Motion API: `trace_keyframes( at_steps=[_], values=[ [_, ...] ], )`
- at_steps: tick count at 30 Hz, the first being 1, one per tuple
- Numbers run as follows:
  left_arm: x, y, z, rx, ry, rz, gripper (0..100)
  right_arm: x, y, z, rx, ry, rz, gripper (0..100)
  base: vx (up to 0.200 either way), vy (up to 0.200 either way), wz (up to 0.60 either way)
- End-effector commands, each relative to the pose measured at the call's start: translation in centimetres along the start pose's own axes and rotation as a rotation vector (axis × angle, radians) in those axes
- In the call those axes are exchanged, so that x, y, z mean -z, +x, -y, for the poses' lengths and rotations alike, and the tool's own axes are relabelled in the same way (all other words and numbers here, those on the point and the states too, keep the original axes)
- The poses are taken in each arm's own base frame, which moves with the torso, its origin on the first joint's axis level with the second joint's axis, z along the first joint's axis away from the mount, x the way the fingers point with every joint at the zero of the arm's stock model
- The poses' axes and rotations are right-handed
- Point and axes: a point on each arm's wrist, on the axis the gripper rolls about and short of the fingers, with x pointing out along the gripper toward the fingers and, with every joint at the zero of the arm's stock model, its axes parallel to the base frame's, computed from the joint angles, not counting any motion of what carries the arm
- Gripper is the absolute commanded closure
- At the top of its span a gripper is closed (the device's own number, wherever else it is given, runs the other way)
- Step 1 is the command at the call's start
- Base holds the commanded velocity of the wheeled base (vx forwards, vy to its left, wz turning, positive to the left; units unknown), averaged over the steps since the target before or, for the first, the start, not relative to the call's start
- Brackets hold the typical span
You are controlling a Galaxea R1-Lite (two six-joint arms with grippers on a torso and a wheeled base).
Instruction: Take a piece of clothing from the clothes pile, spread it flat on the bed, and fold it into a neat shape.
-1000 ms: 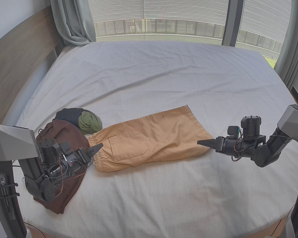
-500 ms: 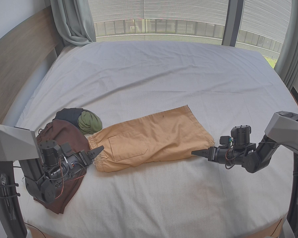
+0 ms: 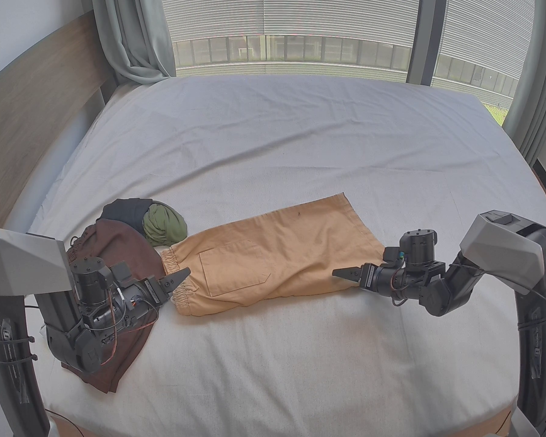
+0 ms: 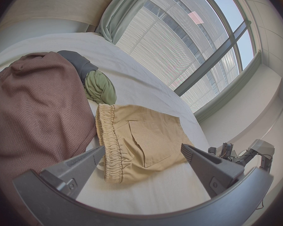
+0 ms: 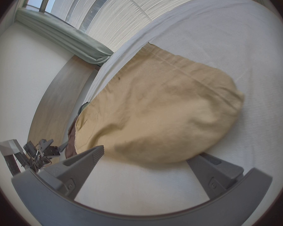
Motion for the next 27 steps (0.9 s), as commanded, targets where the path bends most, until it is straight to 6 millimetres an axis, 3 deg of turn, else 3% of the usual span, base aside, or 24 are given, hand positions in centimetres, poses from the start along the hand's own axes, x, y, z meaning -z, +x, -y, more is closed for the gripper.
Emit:
trace_keyframes(
  at_steps=[1,15,16,27],
  values=[
    [0.1,0.0,0.0,0.001,-0.001,-0.002,0,0.9,1.6,-0.3,-0.019,0.012,-0.019,0,0.0,0.0,0.0],
    [0.1,0.1,0.0,0.001,-0.002,-0.002,0,0.7,3.2,0.1,-0.027,0.026,0.073,0,0.0,0.0,0.0],
    [0.1,0.1,0.0,0.001,-0.002,-0.002,0,0.7,3.2,0.1,-0.025,0.031,0.072,100,0.0,0.0,0.0],
    [0.4,0.2,-0.3,-0.005,-0.008,-0.012,0,1.1,2.7,0.1,-0.007,0.039,0.062,100,0.0,0.0,0.0]
  ],
)
